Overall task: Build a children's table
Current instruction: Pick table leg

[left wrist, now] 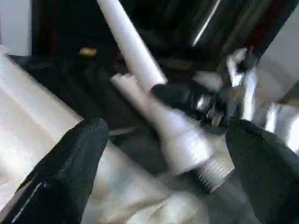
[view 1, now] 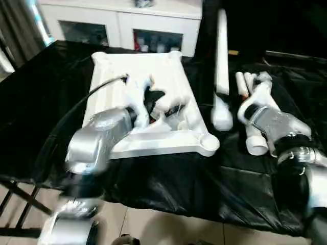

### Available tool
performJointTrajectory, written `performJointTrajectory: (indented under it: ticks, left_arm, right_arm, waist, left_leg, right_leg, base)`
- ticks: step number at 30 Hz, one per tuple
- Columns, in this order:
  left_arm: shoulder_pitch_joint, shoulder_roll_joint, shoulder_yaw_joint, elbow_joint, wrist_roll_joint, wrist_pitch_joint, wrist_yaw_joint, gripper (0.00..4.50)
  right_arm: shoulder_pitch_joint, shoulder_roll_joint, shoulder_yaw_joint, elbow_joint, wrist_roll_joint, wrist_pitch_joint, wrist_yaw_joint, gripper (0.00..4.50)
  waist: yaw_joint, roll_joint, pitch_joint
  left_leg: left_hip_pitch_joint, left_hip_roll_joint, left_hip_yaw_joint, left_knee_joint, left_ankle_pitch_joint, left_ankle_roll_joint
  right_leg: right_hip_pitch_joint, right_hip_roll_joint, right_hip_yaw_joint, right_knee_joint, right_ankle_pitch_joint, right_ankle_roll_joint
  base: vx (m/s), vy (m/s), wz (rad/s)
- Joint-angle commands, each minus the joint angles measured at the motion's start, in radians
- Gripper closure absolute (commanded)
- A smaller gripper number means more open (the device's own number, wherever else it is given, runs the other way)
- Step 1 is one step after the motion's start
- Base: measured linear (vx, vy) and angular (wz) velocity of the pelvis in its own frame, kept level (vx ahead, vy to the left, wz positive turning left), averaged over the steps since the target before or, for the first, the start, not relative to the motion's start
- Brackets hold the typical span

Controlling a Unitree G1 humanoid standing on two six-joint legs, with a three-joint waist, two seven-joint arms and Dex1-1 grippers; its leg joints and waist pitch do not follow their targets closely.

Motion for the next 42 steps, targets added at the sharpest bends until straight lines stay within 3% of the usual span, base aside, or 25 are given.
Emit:
performJointTrajectory:
  ticks: [1,4,6,11,16,19,21,22,27,28,42]
  left_arm:
    - [-0.044,-0.025,0.052,0.039,-0.07,0.042,0.03,0.0]
    - [-0.108,-0.068,0.092,0.105,-0.119,0.02,0.071,0.0]
    - [-0.145,-0.096,0.128,0.135,-0.144,0.024,0.104,0.0]
    - [-0.181,-0.133,0.164,0.141,-0.184,0.085,0.125,0.0]
    - [-0.194,-0.139,0.171,0.152,-0.2,0.111,0.167,0.0]
    - [-0.194,-0.141,0.17,0.141,-0.21,0.108,0.189,0.0]
    - [-0.196,-0.149,0.182,0.124,-0.221,0.112,0.204,0.29]
    - [-0.197,-0.152,0.188,0.117,-0.227,0.116,0.207,0.39]
    - [-0.194,-0.155,0.199,0.1,-0.25,0.127,0.206,0.71]
    - [-0.193,-0.154,0.199,0.1,-0.251,0.127,0.209,0.95]
    - [-0.179,-0.155,0.161,0.067,-0.272,0.123,0.209,2.01]
  right_arm:
    - [0.07,0.013,0.026,-0.206,0.089,0.077,0.067,2.66]
    - [0.207,0.022,0.09,-0.481,0.199,0.167,0.148,2.66]
    - [0.252,0.014,0.103,-0.559,0.239,0.191,0.193,2.66]
    - [0.311,-0.007,0.12,-0.682,0.271,0.232,0.249,2.66]
    - [0.357,-0.009,0.14,-0.81,0.299,0.289,0.221,2.66]
    - [0.374,-0.013,0.163,-0.842,0.294,0.292,0.193,2.66]
    - [0.374,-0.012,0.175,-0.848,0.284,0.292,0.187,2.66]
    - [0.375,-0.01,0.175,-0.852,0.287,0.297,0.185,2.66]
    - [0.382,-0.003,0.174,-0.867,0.296,0.315,0.184,2.66]
    - [0.384,-0.002,0.174,-0.87,0.298,0.318,0.183,2.66]
    - [0.399,-0.006,0.174,-0.891,0.297,0.319,0.137,2.66]
  waist:
    - [0.011,-0.004,-0.083]
    - [0.027,0.0,-0.082]
    - [0.026,0.001,-0.083]
    - [0.023,0.007,-0.077]
    - [0.023,0.002,-0.079]
    - [0.024,-0.002,-0.079]
    - [0.021,-0.008,-0.076]
    - [0.022,-0.004,-0.075]
    - [0.022,-0.003,-0.073]
    - [0.022,-0.002,-0.073]
    - [0.018,0.009,-0.072]
  left_leg:
    - [0.03,0.066,-0.023,-0.065,-0.085,0.095]
    - [0.035,0.07,-0.028,-0.068,-0.103,0.086]
    - [0.037,0.071,-0.032,-0.071,-0.132,0.066]
    - [0.036,0.074,-0.036,-0.083,-0.179,0.012]
    - [0.034,0.072,-0.037,-0.081,-0.146,0.013]
    - [0.032,0.072,-0.037,-0.08,-0.143,0.013]
    - [0.032,0.073,-0.035,-0.081,-0.15,0.011]
    - [0.033,0.074,-0.036,-0.082,-0.158,0.007]
    - [0.033,0.073,-0.036,-0.085,-0.177,-0.006]
    - [0.034,0.074,-0.037,-0.085,-0.177,-0.008]
    - [0.033,0.074,-0.039,-0.09,-0.199,-0.03]
  right_leg:
    - [0.052,-0.044,0.02,-0.053,0.023,-0.319]
    - [0.051,-0.047,0.02,-0.06,-0.018,-0.296]
    - [0.05,-0.052,0.02,-0.064,-0.057,-0.288]
    - [0.049,-0.053,0.015,-0.076,-0.135,-0.255]
    - [0.051,-0.057,0.014,-0.077,-0.115,-0.244]
    - [0.052,-0.06,0.013,-0.078,-0.13,-0.24]
    - [0.05,-0.059,0.013,-0.082,-0.151,-0.232]
    - [0.049,-0.06,0.013,-0.083,-0.168,-0.23]
    - [0.046,-0.06,0.014,-0.087,-0.201,-0.213]
    - [0.045,-0.059,0.014,-0.087,-0.201,-0.209]
    - [0.045,-0.057,0.015,-0.089,-0.187,-0.199]
  base:
    - [0.0,0.0,0.0]
    - [0.0,0.0,0.0]
    - [0.0,0.0,0.0]
    - [0.0,0.0,0.0]
    - [0.0,0.0,0.0]
    - [0.0,0.0,0.0]
    - [0.0,0.0,0.0]
    - [0.0,0.0,0.0]
    - [0.0,0.0,0.0]
    - [0.0,0.0,0.0]
    - [0.0,0.0,0.0]
